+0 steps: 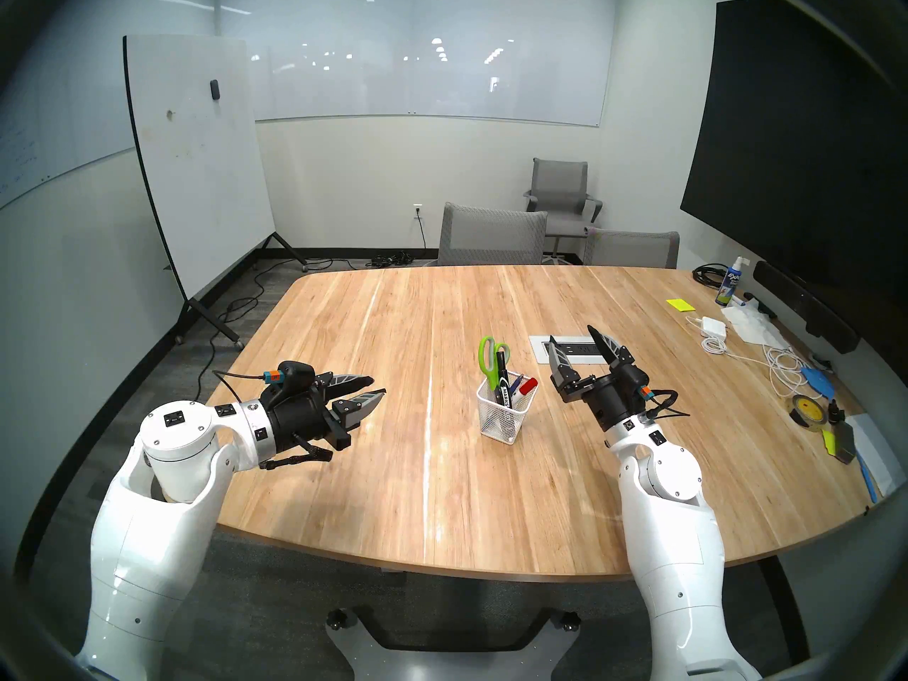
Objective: Place the pen, the marker, and the scissors into the pen holder
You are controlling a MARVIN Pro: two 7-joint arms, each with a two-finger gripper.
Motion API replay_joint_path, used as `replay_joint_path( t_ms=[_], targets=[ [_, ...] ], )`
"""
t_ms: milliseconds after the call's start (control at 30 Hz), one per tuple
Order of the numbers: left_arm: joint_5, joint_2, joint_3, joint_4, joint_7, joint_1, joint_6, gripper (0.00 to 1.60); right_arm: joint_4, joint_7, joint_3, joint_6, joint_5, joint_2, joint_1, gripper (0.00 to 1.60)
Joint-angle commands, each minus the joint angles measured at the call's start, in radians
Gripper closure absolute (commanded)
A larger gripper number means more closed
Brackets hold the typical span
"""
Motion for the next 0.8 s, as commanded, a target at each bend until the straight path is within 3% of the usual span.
replay_joint_path(
  t_ms=[0,767],
  targets=[
    [0.000,0.002,-0.003,-0.017,-0.001,-0.004,-0.002,0.67,-0.035,-0.010,0.031,0.011,0.074,-0.027,0.032,0.00],
    [0.000,0.002,-0.003,-0.018,-0.001,-0.003,-0.001,0.67,-0.035,0.001,0.041,0.019,0.082,-0.034,0.034,0.00]
  ],
)
